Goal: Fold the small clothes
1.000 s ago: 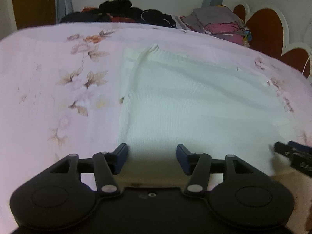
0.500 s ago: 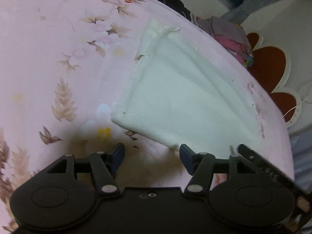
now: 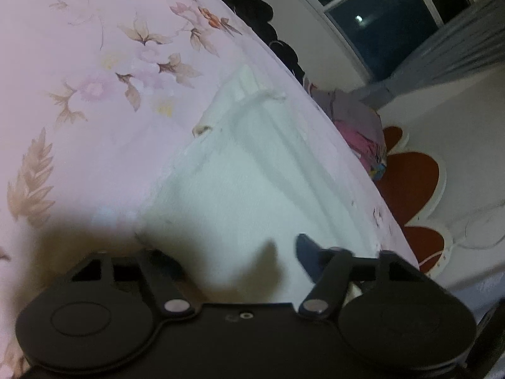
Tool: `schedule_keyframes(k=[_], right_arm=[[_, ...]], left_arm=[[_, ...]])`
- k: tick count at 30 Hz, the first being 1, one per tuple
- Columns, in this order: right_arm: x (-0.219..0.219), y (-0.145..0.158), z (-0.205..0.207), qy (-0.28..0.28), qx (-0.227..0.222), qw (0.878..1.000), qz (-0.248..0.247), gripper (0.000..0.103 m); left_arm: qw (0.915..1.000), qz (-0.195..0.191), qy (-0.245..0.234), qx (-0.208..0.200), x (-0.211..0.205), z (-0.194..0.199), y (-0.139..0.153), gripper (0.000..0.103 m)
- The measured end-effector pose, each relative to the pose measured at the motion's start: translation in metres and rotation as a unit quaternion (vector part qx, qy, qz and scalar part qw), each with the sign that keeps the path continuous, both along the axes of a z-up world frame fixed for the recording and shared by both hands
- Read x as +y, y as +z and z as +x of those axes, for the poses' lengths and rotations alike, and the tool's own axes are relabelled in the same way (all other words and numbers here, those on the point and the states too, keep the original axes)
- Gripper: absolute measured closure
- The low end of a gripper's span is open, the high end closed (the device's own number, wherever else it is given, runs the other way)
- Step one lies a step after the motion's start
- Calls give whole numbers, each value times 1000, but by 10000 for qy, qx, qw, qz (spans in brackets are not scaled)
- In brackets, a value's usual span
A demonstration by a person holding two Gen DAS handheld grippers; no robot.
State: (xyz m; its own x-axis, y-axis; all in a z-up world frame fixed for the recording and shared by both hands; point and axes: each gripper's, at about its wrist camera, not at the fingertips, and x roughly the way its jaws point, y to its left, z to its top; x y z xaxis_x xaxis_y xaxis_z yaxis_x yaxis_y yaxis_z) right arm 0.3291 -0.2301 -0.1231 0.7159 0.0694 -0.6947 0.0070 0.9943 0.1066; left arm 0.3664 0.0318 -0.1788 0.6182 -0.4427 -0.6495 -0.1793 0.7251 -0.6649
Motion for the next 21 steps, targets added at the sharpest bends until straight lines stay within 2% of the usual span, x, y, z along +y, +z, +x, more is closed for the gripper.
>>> schedule_keyframes(k=[2, 5, 7, 9, 12, 16, 18, 21], right_arm=[[0, 0, 17, -78, -20, 10000, 14, 53], [6, -9, 36, -104, 38, 9999, -87, 53], [15, -22, 39, 74, 250, 9995, -172, 53], [29, -28, 33, 289, 105, 9972, -685, 53], [24, -20, 33, 109, 155, 9989, -438, 53], [37, -31, 30, 319, 161, 9949, -947, 53], [35, -31, 33, 260, 229, 9959, -837, 53], [38, -34, 31, 329, 152, 9947, -960, 53]], left_arm=[[10000, -34, 57, 4, 2, 5, -3, 61], [9998, -139, 119, 23, 8, 10, -8, 72], [9997, -184, 142, 57, 12, 13, -11, 79], [9995, -253, 149, 87, 15, 15, -13, 82], [9993, -330, 172, 102, 19, 13, -14, 87], [9991, -356, 217, 118, 22, 13, -16, 93], [9990, -338, 265, 90, 22, 12, -14, 95], [9993, -190, 305, -40, 18, 8, -7, 96]])
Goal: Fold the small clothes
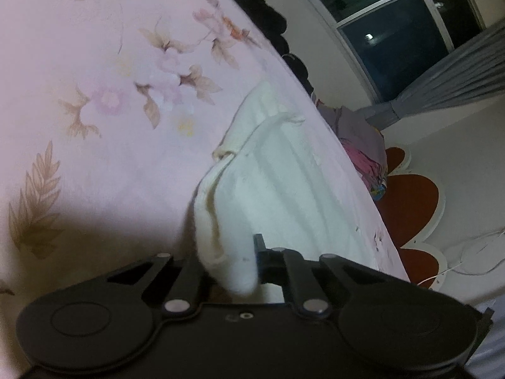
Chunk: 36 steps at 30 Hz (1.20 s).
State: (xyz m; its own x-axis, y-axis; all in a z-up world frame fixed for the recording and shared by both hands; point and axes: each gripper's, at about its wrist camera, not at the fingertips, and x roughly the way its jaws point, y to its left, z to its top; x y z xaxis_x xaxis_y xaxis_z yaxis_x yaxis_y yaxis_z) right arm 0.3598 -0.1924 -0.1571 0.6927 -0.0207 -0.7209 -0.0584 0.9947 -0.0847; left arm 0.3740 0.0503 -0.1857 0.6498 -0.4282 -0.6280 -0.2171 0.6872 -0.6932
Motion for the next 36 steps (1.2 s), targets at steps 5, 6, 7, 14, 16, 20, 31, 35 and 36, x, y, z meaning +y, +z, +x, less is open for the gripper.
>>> schedule_keyframes(k=[5, 6, 7, 14, 16, 20, 31, 35, 36], right_arm=[[-4, -2, -4, 72, -103, 9999, 84, 53], [-6, -2, -4, 108, -109, 9998, 122, 53], [-8, -1, -4, 134, -93, 9997, 173, 53], [-71, 26, -21, -123, -197, 9917, 1267, 53], [-98, 31, -32, -314, -229, 9884, 1469, 53], [-151, 42, -54, -740, -316, 9834, 1624, 53], [-230, 51, -83, -1281, -332, 9663, 2208, 53], [-225, 48, -79, -1060, -180, 9614, 2533, 53], [-222, 47, -75, -1013, -126, 9612, 2563, 53]], left_arm=[[9982, 480, -21, -363, -16, -5, 23, 96], [9968, 634, -53, -493, -23, -6, 30, 96], [9952, 772, -100, -597, -30, -6, 37, 96], [9664, 1852, -973, -1496, -107, -10, 89, 96], [9550, 2023, -1333, -1710, -137, -12, 98, 96], [9301, 2234, -2126, -1998, -196, -21, 98, 96], [8685, 2873, -3661, -1708, -279, -65, 37, 81], [8749, 2554, -3787, -1607, -261, -75, 47, 48], [8755, 2538, -3778, -1622, -254, -78, 51, 46]])
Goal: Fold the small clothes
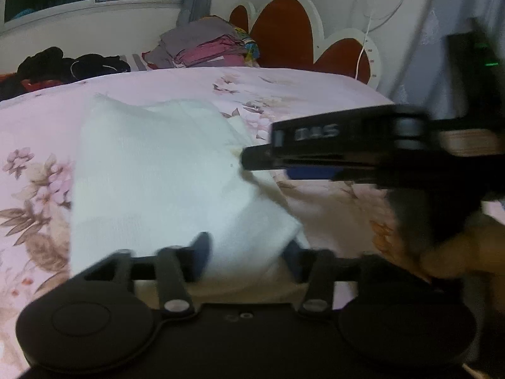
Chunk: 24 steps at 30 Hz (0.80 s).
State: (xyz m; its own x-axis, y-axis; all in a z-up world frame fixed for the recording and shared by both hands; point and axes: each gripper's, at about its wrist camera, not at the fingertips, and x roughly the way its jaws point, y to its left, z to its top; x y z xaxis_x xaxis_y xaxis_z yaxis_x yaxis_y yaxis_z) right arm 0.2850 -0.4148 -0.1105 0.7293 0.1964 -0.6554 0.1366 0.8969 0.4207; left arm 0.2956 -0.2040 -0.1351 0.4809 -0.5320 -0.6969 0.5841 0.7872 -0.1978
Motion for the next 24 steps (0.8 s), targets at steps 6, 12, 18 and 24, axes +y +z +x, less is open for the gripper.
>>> schedule_keyframes(k=[6, 12, 18, 24], right_arm=[[14, -13, 24, 157, 124, 9998, -37, 53], [17, -25, 44, 184, 201, 9996, -4, 53], [20, -26, 51, 185, 253, 9995, -1, 88], [16, -5, 35, 88, -54, 9995, -298, 94]], left_arm=[[9992, -69, 366, -125, 50, -2, 24, 45], [9932, -127, 1142, -185, 80, 25, 38, 44], [9870, -109, 1591, -193, 88, 49, 35, 44], [9880, -229, 1522, -119, 73, 66, 32, 44]])
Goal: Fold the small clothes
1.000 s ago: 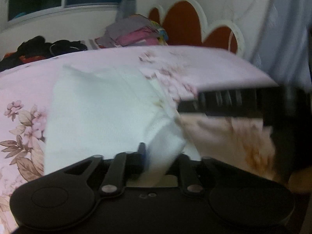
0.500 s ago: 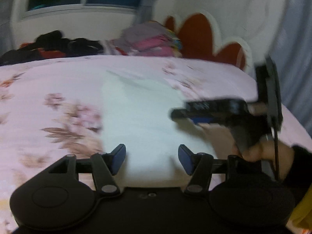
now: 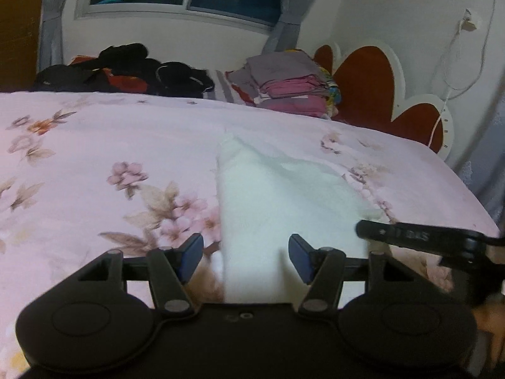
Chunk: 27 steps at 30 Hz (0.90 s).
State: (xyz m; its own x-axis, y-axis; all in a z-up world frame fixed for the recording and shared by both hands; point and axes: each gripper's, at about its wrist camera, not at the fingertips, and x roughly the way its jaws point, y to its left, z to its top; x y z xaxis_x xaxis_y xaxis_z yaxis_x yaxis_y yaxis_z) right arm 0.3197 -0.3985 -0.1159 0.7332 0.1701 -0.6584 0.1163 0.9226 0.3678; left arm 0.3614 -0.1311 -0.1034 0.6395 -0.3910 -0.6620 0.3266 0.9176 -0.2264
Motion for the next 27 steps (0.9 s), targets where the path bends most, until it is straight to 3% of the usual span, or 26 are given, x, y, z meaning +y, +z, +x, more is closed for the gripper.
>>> schedule_keyframes(k=[3, 7, 11, 16, 21, 25, 27], right_arm=[[-6, 4, -11, -65, -13, 9998, -170, 94], [-9, -13, -14, -197, 233, 9983, -498, 94], [-17, -18, -13, -265, 266, 9988, -300, 93], [-13, 1, -30, -202, 184, 9987, -428, 90], [-3, 13, -60, -85, 97, 9986, -504, 73], [15, 16, -77, 182, 60, 9979, -620, 72], [23, 7, -79, 326, 261, 9965, -722, 72]], left_arm=[[9999, 35, -144, 6, -13, 6, -7, 44], [9995, 136, -182, 229, -24, 15, -26, 44], [9976, 310, -189, 590, -26, 17, -50, 43], [9973, 315, -204, 636, -20, 12, -47, 43], [9968, 344, -223, 683, -14, 2, -50, 40], [9965, 414, -182, 703, -15, -1, -49, 39], [9960, 458, -149, 756, -17, 0, -47, 39]])
